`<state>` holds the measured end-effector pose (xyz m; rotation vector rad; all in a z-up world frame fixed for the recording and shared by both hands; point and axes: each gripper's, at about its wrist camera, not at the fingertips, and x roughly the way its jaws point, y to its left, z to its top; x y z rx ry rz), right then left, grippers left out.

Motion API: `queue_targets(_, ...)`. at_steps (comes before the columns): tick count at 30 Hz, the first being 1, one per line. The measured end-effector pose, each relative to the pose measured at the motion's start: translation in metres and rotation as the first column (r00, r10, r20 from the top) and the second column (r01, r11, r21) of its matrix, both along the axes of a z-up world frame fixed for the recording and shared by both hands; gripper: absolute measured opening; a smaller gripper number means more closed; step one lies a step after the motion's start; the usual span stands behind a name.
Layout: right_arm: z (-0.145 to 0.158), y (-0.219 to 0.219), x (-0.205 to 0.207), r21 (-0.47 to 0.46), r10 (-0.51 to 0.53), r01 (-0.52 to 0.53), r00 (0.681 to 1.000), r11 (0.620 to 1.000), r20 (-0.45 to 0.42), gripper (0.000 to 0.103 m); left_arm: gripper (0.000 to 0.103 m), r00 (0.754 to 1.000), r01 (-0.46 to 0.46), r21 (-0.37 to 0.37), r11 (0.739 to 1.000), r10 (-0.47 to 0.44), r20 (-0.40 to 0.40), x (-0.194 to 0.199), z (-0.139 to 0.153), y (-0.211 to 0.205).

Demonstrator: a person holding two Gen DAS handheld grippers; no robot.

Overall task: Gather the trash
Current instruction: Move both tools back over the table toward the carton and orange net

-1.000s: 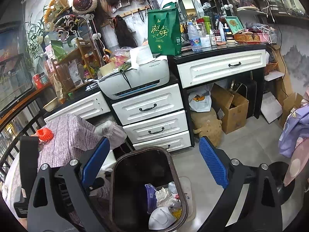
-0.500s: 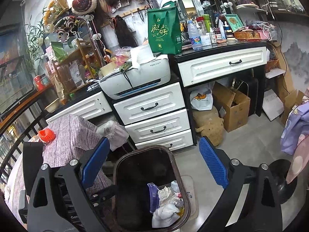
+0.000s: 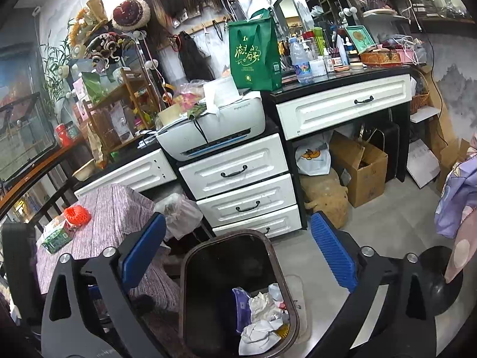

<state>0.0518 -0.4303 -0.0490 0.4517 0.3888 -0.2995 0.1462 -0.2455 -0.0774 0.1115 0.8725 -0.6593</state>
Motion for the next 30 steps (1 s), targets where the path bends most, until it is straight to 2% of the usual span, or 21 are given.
queue_targets(8, 0.001, 0.009, 0.009, 0.003, 0.045, -0.045, 0.999, 0.999, -0.013, 0.097, 0.093, 0.996, -0.06, -0.012, 0.998, 0.061, 0.067, -0.009, 0.023, 0.038)
queue_targets(18, 0.014, 0.056, 0.039, -0.051, 0.22, -0.221, 0.975, 0.974, -0.032, 0.097, 0.097, 0.969, -0.206, 0.001, 0.979, 0.204, 0.14, -0.012, 0.041, 0.105)
queue_targets(24, 0.023, 0.098, 0.072, -0.054, 0.385, -0.389, 0.92, 0.92, -0.068, 0.097, 0.097, 0.943, -0.298, 0.004, 0.955, 0.294, 0.154, -0.009, 0.045, 0.155)
queue_targets(30, 0.028, 0.15, 0.108, -0.046, 0.534, -0.542, 0.837, 0.839, -0.117, 0.097, 0.097, 0.908, -0.398, 0.002, 0.917, 0.393, 0.147, -0.005, 0.044, 0.207)
